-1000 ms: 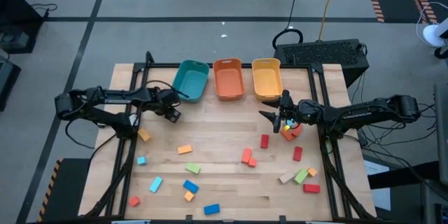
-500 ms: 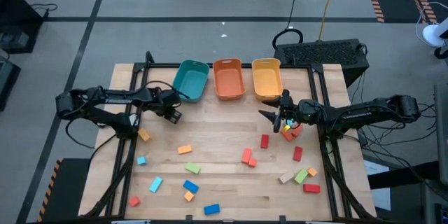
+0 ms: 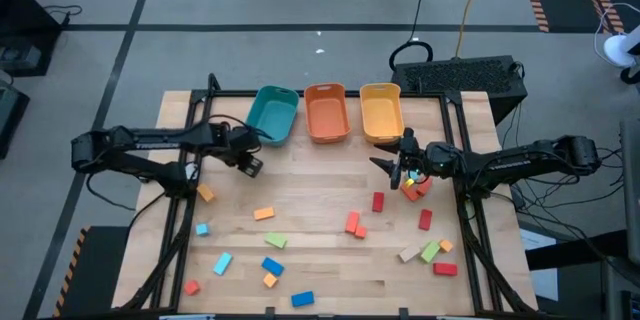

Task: Sort blocks by size
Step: Put the green thin rectangular block into the blue bin

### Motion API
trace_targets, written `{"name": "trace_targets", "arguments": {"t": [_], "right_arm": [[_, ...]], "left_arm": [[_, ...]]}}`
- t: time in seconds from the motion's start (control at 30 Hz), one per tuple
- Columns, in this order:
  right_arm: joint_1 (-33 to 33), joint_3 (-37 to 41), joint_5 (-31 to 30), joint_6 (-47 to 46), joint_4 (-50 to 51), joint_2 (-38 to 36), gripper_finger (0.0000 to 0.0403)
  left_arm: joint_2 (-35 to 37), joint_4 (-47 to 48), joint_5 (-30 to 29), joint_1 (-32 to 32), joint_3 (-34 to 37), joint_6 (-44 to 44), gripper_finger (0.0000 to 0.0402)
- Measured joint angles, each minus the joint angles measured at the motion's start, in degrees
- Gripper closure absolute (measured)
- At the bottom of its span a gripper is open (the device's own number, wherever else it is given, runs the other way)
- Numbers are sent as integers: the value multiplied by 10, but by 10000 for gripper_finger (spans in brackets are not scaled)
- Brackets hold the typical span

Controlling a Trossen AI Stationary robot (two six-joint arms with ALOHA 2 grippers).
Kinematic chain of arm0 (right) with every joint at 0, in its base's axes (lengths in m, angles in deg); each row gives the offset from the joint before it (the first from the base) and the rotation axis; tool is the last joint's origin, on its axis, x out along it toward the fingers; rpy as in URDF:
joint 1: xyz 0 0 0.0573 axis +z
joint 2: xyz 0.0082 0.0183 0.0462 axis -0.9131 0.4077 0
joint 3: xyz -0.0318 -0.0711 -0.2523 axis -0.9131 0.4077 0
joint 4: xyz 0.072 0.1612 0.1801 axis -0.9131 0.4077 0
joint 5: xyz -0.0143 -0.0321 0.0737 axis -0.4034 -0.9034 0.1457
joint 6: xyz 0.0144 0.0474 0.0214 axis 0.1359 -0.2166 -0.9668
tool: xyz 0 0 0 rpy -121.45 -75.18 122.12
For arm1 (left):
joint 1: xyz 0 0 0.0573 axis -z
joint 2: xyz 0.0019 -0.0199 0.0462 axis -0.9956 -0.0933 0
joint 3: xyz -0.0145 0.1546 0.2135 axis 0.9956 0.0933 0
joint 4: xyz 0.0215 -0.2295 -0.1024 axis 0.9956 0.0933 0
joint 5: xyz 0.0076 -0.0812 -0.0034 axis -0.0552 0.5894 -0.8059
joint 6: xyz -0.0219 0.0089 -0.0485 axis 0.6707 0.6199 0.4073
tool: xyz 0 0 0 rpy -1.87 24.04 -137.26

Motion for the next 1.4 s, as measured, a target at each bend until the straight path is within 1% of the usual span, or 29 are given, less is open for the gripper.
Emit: {"name": "trace_targets", "arguments": {"t": [0.13,0.3,0.4,0.5,0.77,0.93,1.03,1.13,1.23,1.4], "right_arm": [[0,0,0,-1,0,0,193],[0,0,1,-2,0,0,193],[0,0,1,-3,-2,0,193],[0,0,1,-3,-6,0,193],[0,0,0,-3,-22,0,193],[-1,0,-18,-5,-22,0,193],[-7,0,-17,-5,-23,0,193],[-12,0,-18,-5,-23,0,193],[-15,0,-17,-5,-22,0,193],[-16,0,-17,-2,-22,0,193]], "left_arm": [[-3,22,0,0,-46,-1,267],[-11,31,-8,-6,-101,-32,267],[-21,29,-25,-23,-131,-59,267],[-41,27,-41,-52,-163,-95,267],[-152,-7,-46,-153,-227,-211,267],[-222,-31,-41,-200,-256,-268,267],[-257,-72,-36,-225,-268,-286,267],[-294,-96,-16,-247,-282,-299,267],[-327,-97,-6,-261,-295,-304,265],[-360,-96,-5,-273,-309,-304,246]]}}
